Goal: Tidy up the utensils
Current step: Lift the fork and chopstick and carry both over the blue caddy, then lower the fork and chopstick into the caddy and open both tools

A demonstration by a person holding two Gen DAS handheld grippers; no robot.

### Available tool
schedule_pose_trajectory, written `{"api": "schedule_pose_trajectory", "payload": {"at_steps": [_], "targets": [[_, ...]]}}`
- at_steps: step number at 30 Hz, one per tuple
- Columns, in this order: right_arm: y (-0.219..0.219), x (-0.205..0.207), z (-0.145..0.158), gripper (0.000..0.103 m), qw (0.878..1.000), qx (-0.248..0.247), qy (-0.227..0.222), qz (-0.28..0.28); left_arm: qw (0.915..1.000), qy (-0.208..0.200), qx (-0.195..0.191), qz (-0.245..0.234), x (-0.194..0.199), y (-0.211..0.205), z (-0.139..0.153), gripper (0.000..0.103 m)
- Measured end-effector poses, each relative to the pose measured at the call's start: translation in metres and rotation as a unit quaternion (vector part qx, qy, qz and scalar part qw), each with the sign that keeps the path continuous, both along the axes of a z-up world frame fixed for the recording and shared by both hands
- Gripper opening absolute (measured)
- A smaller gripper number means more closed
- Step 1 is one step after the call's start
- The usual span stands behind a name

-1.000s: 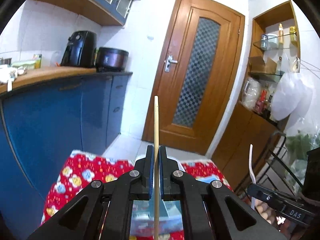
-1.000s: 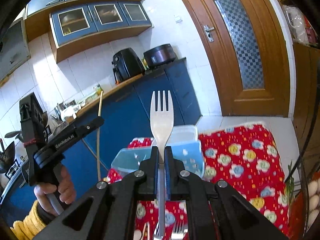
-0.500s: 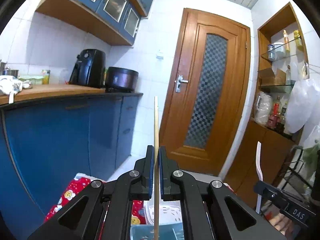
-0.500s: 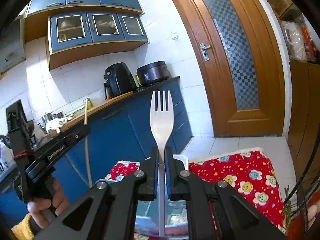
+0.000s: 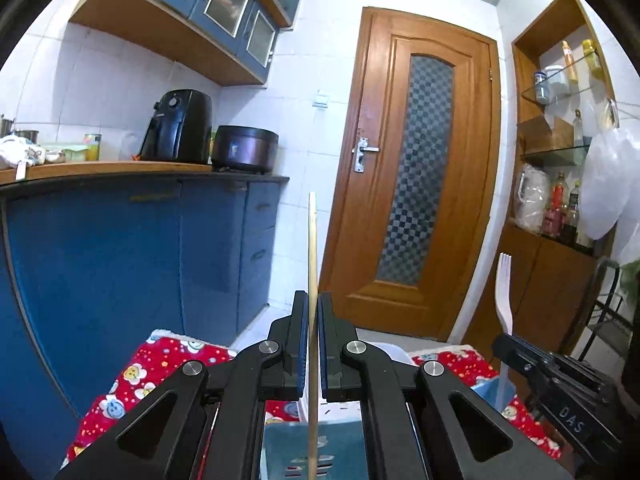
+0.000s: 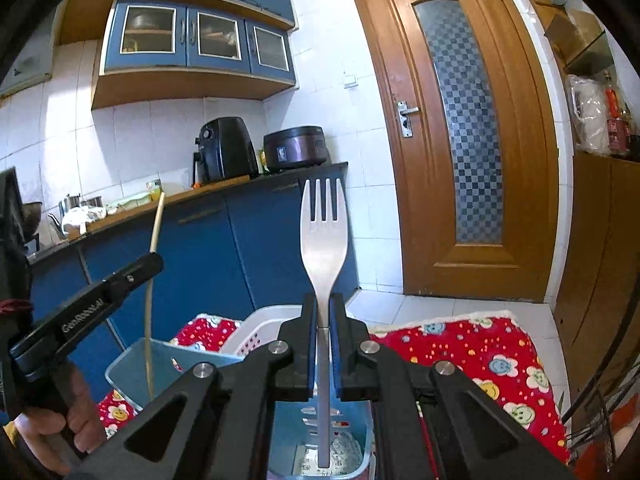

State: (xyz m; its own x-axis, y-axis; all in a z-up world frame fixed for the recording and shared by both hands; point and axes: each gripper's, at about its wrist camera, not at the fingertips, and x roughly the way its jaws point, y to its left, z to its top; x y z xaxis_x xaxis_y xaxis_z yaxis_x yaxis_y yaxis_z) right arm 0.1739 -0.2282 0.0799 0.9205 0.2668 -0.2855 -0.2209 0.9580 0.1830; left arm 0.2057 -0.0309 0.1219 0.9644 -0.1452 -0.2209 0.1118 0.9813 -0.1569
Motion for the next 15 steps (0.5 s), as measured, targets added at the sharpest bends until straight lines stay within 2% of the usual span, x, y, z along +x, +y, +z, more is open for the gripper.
{"api": "schedule_pose_trajectory", "payload": {"at_steps": [5,13,15], "targets": [[0.004,-0.004,-0.009,0.008,1.0,-0.01,0.001,0.0,0.9998,-0.003,0.021,0.003,-0.003,-0.005,-0.01,0.004],[0.002,-0.009,-0.017,0.008,1.0,0.001,0.018,0.001,0.9997,0.021,0.012,0.0,-0.003,0.0,-0.021,0.004],[-0.001,-0.01,-0.017,0.011,1.0,0.009,0.023,0.001,0.9995,0.027,0.014,-0.001,-0.005,0.0,-0.022,0.004]]}}
